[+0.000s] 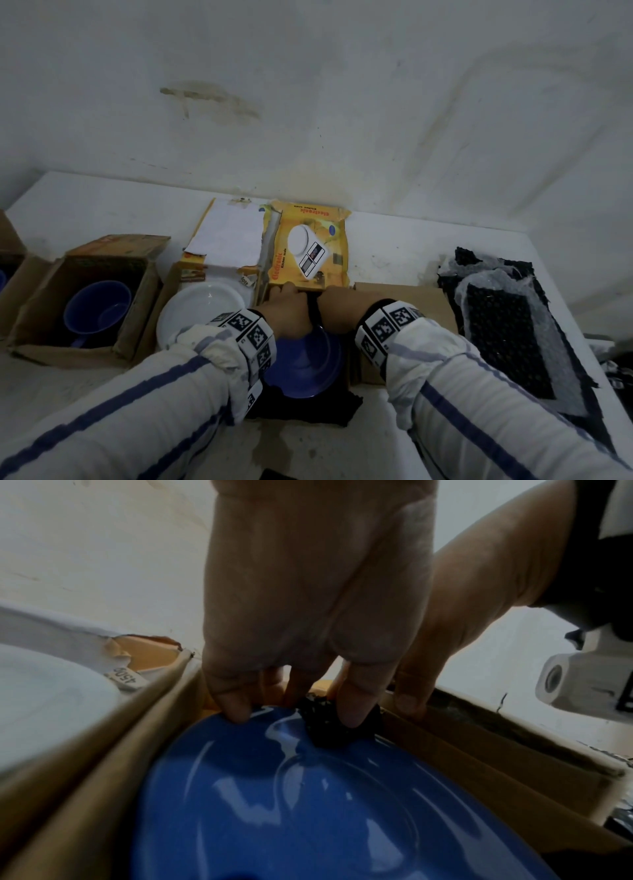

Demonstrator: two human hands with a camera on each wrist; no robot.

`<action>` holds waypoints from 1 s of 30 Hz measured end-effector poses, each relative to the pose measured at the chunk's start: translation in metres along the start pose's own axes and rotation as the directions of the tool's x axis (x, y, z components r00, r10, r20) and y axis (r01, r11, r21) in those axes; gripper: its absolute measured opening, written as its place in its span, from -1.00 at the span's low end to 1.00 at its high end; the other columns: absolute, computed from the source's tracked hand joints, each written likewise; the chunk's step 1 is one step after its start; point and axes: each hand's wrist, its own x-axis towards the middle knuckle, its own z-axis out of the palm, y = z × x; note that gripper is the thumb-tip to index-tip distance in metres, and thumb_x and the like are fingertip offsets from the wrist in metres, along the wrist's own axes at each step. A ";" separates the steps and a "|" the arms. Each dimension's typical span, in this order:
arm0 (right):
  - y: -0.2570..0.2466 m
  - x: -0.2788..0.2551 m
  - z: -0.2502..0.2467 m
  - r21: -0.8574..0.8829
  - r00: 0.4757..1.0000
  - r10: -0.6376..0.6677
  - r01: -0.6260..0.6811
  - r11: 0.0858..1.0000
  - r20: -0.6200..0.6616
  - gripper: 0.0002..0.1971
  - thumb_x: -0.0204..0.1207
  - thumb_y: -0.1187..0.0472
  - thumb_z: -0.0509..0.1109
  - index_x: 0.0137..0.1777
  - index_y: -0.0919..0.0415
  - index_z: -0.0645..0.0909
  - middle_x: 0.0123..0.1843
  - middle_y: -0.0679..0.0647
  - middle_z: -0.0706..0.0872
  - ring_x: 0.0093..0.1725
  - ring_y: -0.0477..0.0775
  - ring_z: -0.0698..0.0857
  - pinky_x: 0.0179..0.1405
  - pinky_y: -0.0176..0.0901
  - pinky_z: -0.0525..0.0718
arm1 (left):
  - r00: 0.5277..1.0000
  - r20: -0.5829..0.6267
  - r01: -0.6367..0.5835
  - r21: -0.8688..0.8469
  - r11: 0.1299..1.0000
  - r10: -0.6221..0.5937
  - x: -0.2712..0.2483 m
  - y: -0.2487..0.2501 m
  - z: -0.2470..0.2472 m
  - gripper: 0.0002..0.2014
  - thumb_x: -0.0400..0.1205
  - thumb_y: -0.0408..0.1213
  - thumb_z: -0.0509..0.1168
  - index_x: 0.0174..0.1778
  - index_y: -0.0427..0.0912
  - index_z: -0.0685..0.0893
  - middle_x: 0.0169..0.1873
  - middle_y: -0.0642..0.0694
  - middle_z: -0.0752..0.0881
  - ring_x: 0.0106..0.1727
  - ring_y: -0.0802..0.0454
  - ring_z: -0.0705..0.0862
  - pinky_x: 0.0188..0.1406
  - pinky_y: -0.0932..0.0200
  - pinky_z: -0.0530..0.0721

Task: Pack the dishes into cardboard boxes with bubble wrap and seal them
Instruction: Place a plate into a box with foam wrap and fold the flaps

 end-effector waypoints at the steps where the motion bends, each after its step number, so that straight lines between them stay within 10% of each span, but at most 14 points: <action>1: 0.000 -0.002 0.001 0.013 1.000 -0.018 0.017 1.000 0.003 -0.69 0.63 0.31 0.21 0.31 0.41 0.55 0.31 0.35 0.61 0.32 0.34 0.58 0.21 0.05 0.54 | 1.000 -0.022 0.008 -0.003 1.000 -0.008 0.000 0.000 0.001 -0.49 0.58 -0.08 0.22 0.48 -0.06 0.39 0.45 -0.17 0.27 0.42 -0.27 0.27 0.43 -0.14 0.36; 10: 0.023 -0.012 -0.004 0.249 0.986 0.049 -0.008 0.969 -0.158 -0.72 0.56 0.35 0.24 0.23 0.36 0.61 0.24 0.28 0.67 0.14 0.21 0.66 0.11 -0.08 0.59 | 0.978 -0.208 -0.015 -0.002 1.000 0.015 -0.019 0.023 -0.018 -0.74 0.62 -0.27 0.18 0.16 -0.30 0.59 0.19 -0.31 0.57 0.16 -0.23 0.59 0.04 0.05 0.54; 16: 0.082 -0.049 0.010 0.470 0.873 0.208 0.027 0.882 -0.441 -0.64 0.56 0.32 0.24 0.33 0.21 0.62 0.37 0.14 0.64 0.38 0.12 0.55 0.35 -0.19 0.43 | 0.914 -0.382 -0.203 -0.129 0.971 0.140 -0.022 0.087 -0.021 -0.61 0.54 -0.31 0.24 0.30 -0.22 0.55 0.21 -0.26 0.53 0.28 -0.26 0.52 0.20 -0.01 0.51; 24: 0.193 -0.110 0.081 0.589 0.750 0.519 -0.217 0.778 -0.409 -0.85 0.51 0.33 0.22 -0.05 0.23 0.63 0.06 0.24 0.63 0.14 0.29 0.63 0.00 -0.07 0.59 | 0.880 -0.290 -0.438 -0.197 0.877 0.375 -0.024 0.203 0.010 -0.57 0.64 -0.33 0.14 0.46 -0.13 0.49 0.43 -0.17 0.50 0.41 -0.14 0.48 0.39 -0.01 0.49; 30: 0.235 -0.131 0.129 0.540 0.737 0.584 -0.356 0.763 -0.339 -0.67 0.50 0.31 0.25 0.27 0.31 0.44 0.34 0.31 0.38 0.32 0.34 0.43 0.33 0.06 0.48 | 0.923 -0.096 -0.381 -0.384 0.841 0.374 -0.020 0.261 0.028 -0.49 0.71 -0.26 0.11 0.61 -0.11 0.23 0.56 -0.15 0.33 0.41 -0.11 0.48 0.22 0.03 0.56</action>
